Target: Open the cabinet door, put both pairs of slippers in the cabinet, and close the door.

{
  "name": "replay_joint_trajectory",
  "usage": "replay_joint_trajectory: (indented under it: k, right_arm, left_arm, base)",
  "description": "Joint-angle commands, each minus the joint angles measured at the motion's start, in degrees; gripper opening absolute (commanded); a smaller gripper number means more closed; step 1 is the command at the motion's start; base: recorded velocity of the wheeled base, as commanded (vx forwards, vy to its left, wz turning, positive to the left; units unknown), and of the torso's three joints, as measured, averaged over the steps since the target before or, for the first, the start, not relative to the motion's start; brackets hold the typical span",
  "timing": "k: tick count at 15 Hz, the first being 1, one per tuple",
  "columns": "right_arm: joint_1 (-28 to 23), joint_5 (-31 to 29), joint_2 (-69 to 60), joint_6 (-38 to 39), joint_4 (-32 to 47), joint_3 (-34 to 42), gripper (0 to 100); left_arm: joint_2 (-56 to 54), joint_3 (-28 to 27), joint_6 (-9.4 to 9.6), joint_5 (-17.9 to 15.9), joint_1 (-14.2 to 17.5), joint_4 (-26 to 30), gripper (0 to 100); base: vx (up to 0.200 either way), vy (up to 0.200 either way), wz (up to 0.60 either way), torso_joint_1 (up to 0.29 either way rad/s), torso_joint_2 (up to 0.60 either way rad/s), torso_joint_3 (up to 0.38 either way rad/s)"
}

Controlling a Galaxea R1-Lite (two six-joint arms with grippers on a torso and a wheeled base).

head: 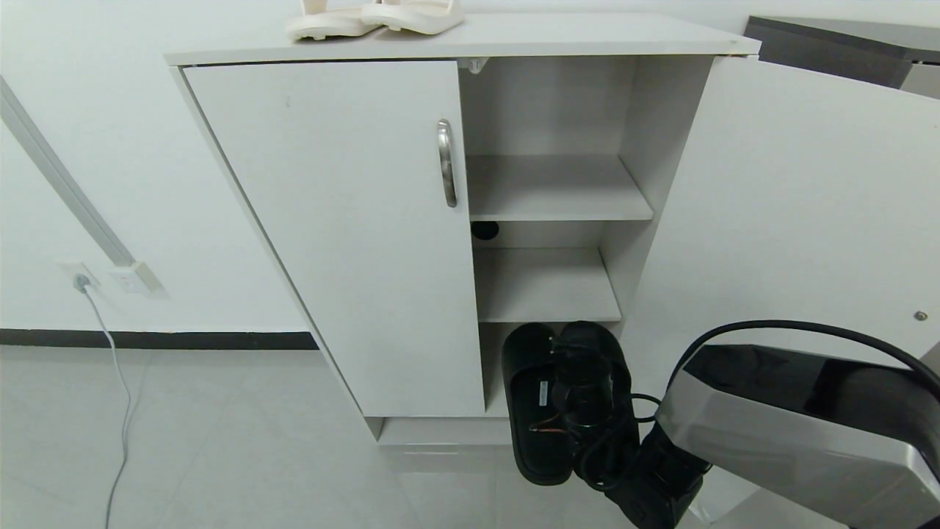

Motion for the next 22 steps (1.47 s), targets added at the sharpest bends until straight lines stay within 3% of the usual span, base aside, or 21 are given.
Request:
replay_joint_trajectory:
  k: [1,10,17,22]
  right_arm:
    - [-0.1,0.0,0.1,0.0,-0.2,-0.1,0]
    - [-0.3,0.3,0.1,-0.2,-0.2,-0.2,0]
    - [-1.5,1.7,2.2,-0.4,1.1,-3.5,0]
    - [-4.3,4.1,5.3,-2.2,8.6,-15.0,0]
  left_arm:
    - [0.1,0.0,-0.01,0.0,0.0,0.0,0]
    - [0.1,0.0,0.07,0.0,0.0,0.0,0]
    - [0.1,0.0,0.16,0.1,0.0,0.0,0]
    - [0.1,0.0,0.34,0.2,0.0,0.0,0]
  base:
    - [0.2,0.0,0.0,0.002,0.0,-0.002]
    - [0.2,0.0,0.0,0.001,0.0,0.001]
    - [0.0,0.0,0.0,0.0,0.0,0.0]
    - [0.0,0.0,0.0,0.0,0.0,0.0]
